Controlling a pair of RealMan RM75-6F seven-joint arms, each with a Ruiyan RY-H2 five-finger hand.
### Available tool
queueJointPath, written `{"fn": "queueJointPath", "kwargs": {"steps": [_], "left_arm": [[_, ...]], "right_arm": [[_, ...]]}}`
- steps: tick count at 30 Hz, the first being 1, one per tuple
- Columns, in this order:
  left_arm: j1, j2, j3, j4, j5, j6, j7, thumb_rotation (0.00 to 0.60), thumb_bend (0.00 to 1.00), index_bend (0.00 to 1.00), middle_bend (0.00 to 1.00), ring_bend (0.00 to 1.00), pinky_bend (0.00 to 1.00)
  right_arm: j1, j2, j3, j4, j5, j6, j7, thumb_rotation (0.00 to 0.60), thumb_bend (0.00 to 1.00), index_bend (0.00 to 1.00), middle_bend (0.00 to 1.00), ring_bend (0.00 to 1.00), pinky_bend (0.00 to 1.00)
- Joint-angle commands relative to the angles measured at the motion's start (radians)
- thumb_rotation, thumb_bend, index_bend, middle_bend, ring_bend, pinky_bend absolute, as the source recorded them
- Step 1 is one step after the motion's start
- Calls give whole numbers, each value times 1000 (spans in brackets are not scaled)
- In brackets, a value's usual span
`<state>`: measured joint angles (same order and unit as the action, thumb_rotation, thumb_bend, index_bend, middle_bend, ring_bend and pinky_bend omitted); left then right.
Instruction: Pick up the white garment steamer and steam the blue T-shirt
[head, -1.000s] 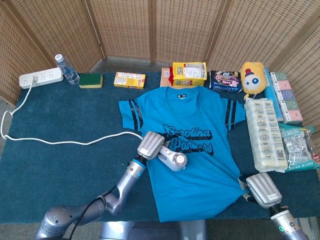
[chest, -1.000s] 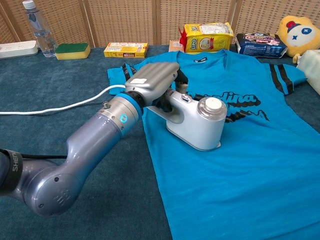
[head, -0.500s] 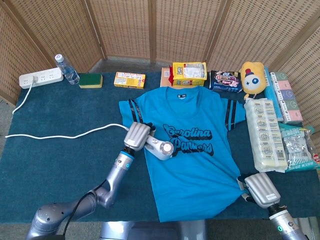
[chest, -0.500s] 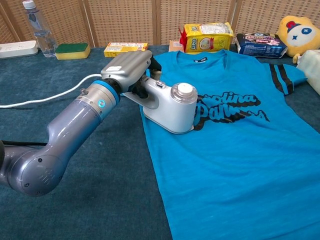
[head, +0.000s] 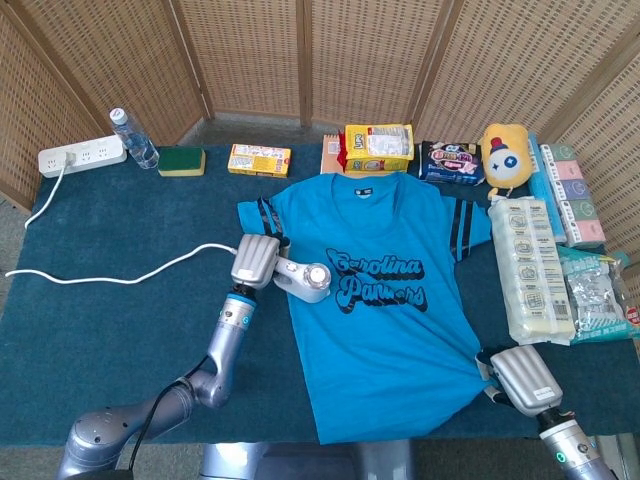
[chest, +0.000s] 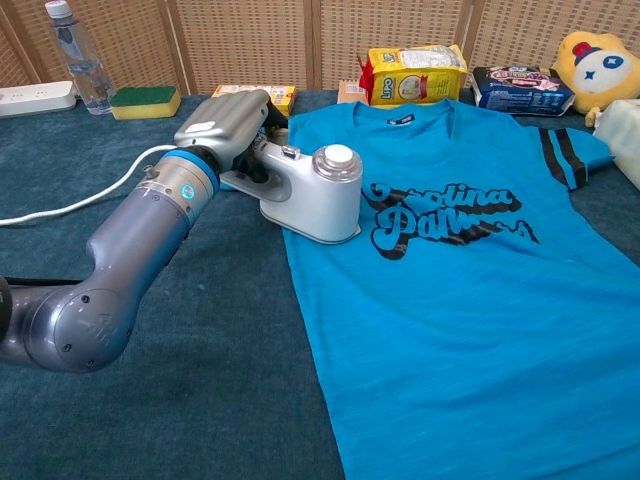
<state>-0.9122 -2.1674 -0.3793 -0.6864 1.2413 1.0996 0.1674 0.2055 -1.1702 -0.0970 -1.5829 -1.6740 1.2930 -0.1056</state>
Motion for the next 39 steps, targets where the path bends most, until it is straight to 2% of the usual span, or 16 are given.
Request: {"fn": "queueJointPath", "kwargs": {"steps": [1, 8, 16, 22, 34, 39], "left_arm": [[-6, 4, -13, -17, -16, -4, 26, 600, 380, 696, 749, 670, 753], [-20, 7, -44, -58, -72, -42, 84, 600, 380, 695, 749, 670, 753], [-18, 5, -40, -100, -104, -69, 122, 600, 380, 696, 749, 670, 753], [3, 17, -16, -166, -121, -85, 157, 600, 380, 695, 749, 670, 753], [74, 126, 56, -437, -148, -92, 267, 600, 380, 695, 749, 670, 753], [79, 149, 74, -490, -150, -85, 300, 600, 380, 695, 749, 670, 753]], "right_arm": [[-1, 0, 0, -1, 0, 1, 0, 600, 423, 656, 590, 630, 787], [-4, 3, 2, -6, 5, 4, -7, 600, 423, 656, 590, 631, 788], [-4, 5, 5, -13, 10, 2, -15, 600, 423, 656, 591, 631, 788], [-4, 6, 5, -20, 11, 0, -23, 600, 423, 656, 591, 632, 788], [-4, 7, 6, -26, 7, 1, -29, 600, 423, 656, 593, 634, 790], [-5, 8, 6, -27, 6, 4, -28, 600, 423, 656, 593, 634, 790]]}}
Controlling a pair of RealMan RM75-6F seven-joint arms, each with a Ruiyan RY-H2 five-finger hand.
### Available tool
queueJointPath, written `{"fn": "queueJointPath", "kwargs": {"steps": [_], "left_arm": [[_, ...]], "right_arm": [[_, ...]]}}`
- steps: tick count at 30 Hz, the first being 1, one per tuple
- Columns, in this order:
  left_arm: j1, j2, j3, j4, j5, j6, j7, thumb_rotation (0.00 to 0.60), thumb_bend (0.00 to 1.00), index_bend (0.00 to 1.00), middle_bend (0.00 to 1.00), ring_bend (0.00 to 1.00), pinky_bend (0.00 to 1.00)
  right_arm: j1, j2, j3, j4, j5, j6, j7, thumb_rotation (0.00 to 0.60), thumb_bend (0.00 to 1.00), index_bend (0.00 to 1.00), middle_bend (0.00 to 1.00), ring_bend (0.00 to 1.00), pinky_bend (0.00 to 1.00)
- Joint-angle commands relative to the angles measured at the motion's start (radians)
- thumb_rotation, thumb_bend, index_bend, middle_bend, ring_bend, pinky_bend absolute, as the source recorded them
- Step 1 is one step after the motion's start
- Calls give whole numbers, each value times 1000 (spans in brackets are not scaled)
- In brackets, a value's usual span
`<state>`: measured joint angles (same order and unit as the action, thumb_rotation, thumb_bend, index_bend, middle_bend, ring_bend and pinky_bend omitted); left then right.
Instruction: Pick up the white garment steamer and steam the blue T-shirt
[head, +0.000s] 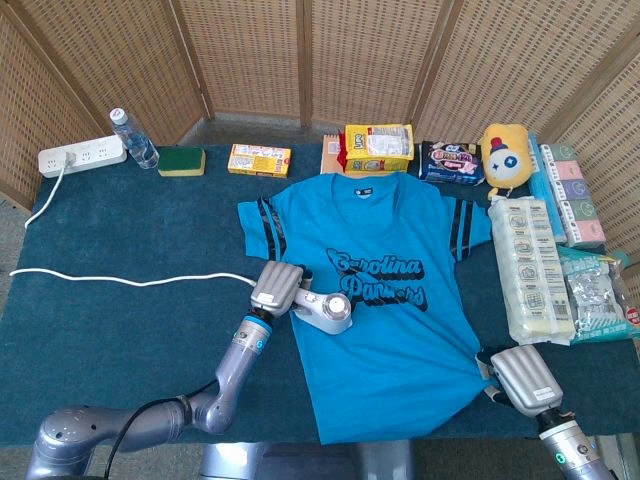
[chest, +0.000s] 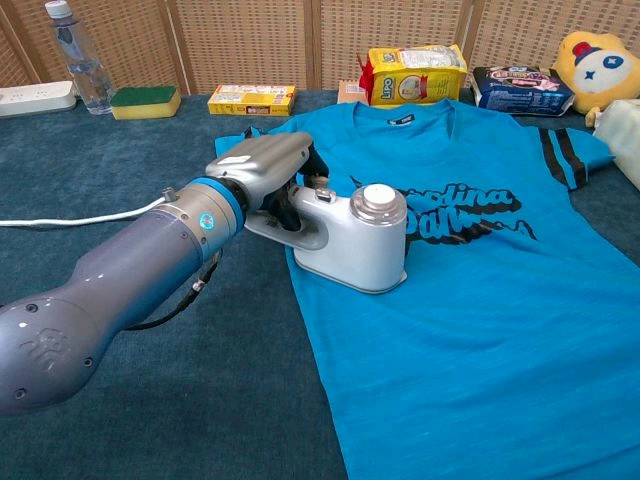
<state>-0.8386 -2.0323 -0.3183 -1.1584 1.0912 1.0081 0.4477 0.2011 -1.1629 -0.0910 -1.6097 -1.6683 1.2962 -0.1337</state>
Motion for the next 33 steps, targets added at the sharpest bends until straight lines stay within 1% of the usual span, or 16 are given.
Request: {"fn": "queueJointPath", "kwargs": {"steps": [1, 5, 11, 19, 24, 27, 33], "left_arm": [[4, 11, 12, -12, 3, 9, 19, 600, 380, 696, 749, 670, 753], [-14, -11, -1, 40, 13, 21, 11, 600, 380, 696, 749, 670, 753], [-58, -65, -33, 187, 35, 37, -25, 600, 380, 696, 749, 670, 753], [-90, -120, -73, 330, 24, 42, -67, 600, 380, 696, 749, 670, 753], [-89, -124, -64, 330, 33, 41, -85, 600, 379, 696, 749, 670, 753], [-84, -121, -54, 303, 38, 37, -87, 600, 380, 696, 749, 670, 753], [-69, -103, -16, 217, 62, 34, -74, 600, 380, 696, 749, 670, 753]], "right_arm": [[-1, 1, -1, 0, 0, 1, 1, 600, 423, 656, 594, 634, 790], [-3, 3, 0, 0, 2, 2, 2, 600, 423, 656, 594, 634, 789], [-2, 2, 1, 1, 3, 1, 2, 600, 423, 656, 595, 634, 790], [-3, 4, 2, 1, 6, 0, 3, 600, 423, 656, 596, 634, 790], [-3, 5, 2, -1, 6, 0, 3, 600, 423, 656, 598, 635, 790], [-3, 4, 2, -3, 4, 1, 1, 600, 423, 656, 598, 635, 790], [-8, 9, 0, -7, 1, 8, -2, 600, 423, 656, 598, 635, 790]]}}
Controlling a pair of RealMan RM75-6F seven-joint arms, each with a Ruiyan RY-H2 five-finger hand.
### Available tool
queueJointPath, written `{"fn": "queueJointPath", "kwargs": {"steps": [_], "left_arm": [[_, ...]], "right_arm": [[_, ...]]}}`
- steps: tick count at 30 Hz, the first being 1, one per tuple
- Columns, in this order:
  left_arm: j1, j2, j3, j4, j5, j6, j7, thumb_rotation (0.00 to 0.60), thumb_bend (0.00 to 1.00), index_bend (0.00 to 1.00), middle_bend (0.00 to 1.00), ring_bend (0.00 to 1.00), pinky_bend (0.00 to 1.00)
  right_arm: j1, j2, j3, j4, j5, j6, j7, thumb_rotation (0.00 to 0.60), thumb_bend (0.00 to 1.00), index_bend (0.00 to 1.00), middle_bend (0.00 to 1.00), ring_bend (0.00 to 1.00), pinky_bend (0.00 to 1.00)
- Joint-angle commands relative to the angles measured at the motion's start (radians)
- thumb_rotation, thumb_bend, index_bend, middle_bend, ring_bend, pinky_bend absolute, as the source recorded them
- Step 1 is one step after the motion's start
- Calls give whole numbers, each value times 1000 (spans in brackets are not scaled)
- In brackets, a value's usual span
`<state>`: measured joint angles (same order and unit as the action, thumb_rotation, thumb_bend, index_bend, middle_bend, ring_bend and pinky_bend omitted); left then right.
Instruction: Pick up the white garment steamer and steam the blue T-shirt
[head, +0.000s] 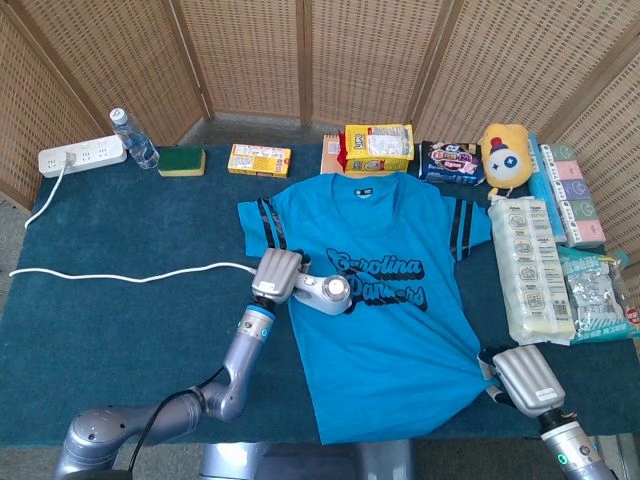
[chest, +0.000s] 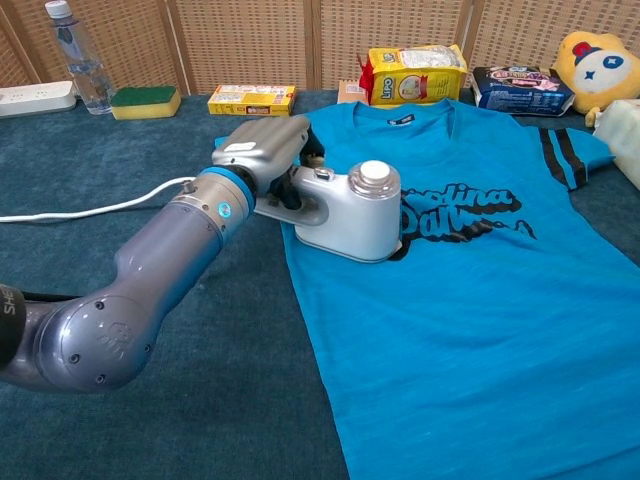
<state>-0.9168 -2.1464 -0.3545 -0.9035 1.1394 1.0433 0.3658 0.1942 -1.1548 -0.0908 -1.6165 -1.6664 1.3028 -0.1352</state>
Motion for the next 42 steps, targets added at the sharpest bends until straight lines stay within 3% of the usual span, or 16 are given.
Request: {"fn": "queueJointPath", "kwargs": {"steps": [1, 14, 31, 42], "left_arm": [[10, 14, 25, -46, 17, -1, 10, 600, 379, 696, 749, 670, 753], [76, 103, 133, -223, 116, 37, -3, 600, 380, 696, 748, 670, 753], [204, 306, 119, -331, 104, 111, -116, 600, 378, 695, 749, 670, 753], [255, 359, 119, -229, 90, 108, -217, 600, 377, 696, 749, 670, 752]], "right_arm": [[-1, 1, -1, -1, -1, 2, 0, 600, 423, 656, 599, 635, 790], [-3, 0, -3, -4, -13, 8, 0, 600, 423, 656, 604, 636, 790], [8, -12, 3, -10, 5, -24, -33, 600, 423, 656, 604, 635, 790], [14, -24, 8, -22, 27, -48, -73, 600, 423, 656, 604, 633, 787]]}}
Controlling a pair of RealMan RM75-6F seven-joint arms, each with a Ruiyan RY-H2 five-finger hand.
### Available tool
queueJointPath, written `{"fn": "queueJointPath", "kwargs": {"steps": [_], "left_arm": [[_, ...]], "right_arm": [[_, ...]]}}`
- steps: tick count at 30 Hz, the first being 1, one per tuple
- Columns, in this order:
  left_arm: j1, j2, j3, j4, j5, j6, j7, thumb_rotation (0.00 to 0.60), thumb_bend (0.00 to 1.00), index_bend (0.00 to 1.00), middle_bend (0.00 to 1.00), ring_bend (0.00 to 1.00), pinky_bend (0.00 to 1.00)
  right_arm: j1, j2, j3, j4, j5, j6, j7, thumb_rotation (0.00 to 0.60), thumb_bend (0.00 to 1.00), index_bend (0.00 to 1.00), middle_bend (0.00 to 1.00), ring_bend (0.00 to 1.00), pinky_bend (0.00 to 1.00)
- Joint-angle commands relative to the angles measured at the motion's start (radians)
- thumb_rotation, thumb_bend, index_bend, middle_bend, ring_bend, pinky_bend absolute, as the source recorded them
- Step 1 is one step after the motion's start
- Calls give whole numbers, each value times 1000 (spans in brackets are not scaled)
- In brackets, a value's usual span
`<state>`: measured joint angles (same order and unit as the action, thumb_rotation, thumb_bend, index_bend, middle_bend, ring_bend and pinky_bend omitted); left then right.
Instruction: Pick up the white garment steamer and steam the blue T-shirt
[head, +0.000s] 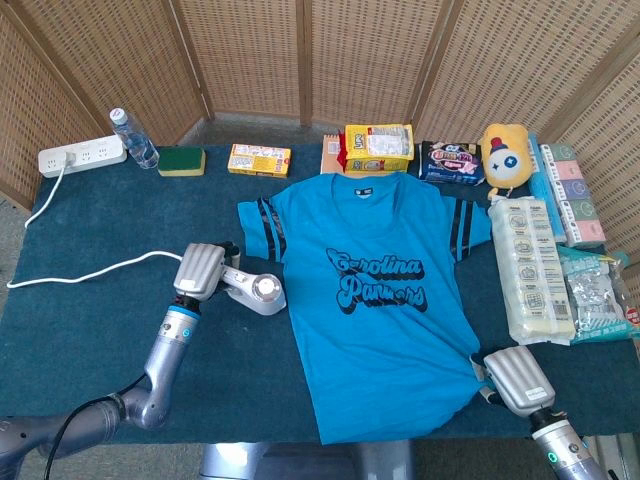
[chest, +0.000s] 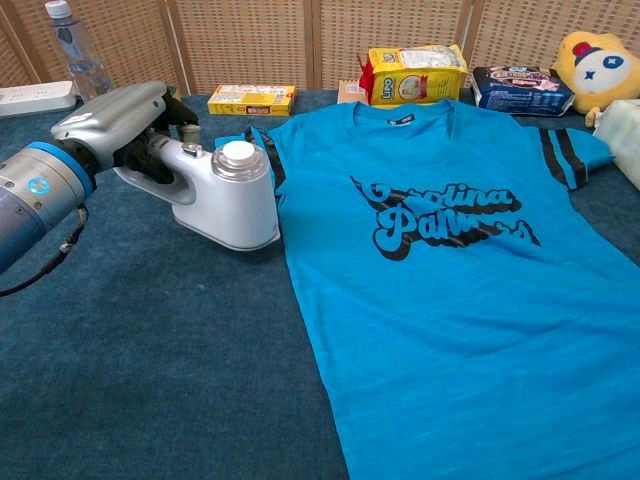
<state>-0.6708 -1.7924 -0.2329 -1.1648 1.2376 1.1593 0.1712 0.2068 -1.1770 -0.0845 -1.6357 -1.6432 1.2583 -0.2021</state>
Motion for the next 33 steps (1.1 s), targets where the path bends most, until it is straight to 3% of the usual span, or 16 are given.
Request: {"fn": "queueJointPath", "kwargs": {"steps": [1, 15, 22, 27, 33], "left_arm": [[10, 3, -6, 50, -12, -10, -31, 600, 377, 696, 749, 670, 751], [-25, -84, -40, 238, -43, -73, -95, 600, 373, 696, 748, 670, 748], [-43, -103, -46, 251, -48, -103, -90, 600, 354, 696, 749, 656, 729], [-40, -84, -38, 215, -45, -114, -78, 600, 323, 680, 686, 541, 631], [-29, -44, -25, 159, -52, -133, -45, 600, 292, 445, 498, 347, 483]], "right_arm": [[2, -3, 3, -5, 7, -5, -11, 600, 423, 656, 604, 632, 787], [7, -7, 10, -27, 38, -26, -52, 600, 423, 656, 604, 630, 782], [8, -4, 12, -37, 46, -27, -63, 600, 424, 656, 604, 630, 781], [8, -3, 12, -39, 49, -26, -63, 600, 423, 656, 603, 631, 782], [9, -3, 11, -39, 45, -25, -62, 600, 421, 656, 601, 629, 778]]}}
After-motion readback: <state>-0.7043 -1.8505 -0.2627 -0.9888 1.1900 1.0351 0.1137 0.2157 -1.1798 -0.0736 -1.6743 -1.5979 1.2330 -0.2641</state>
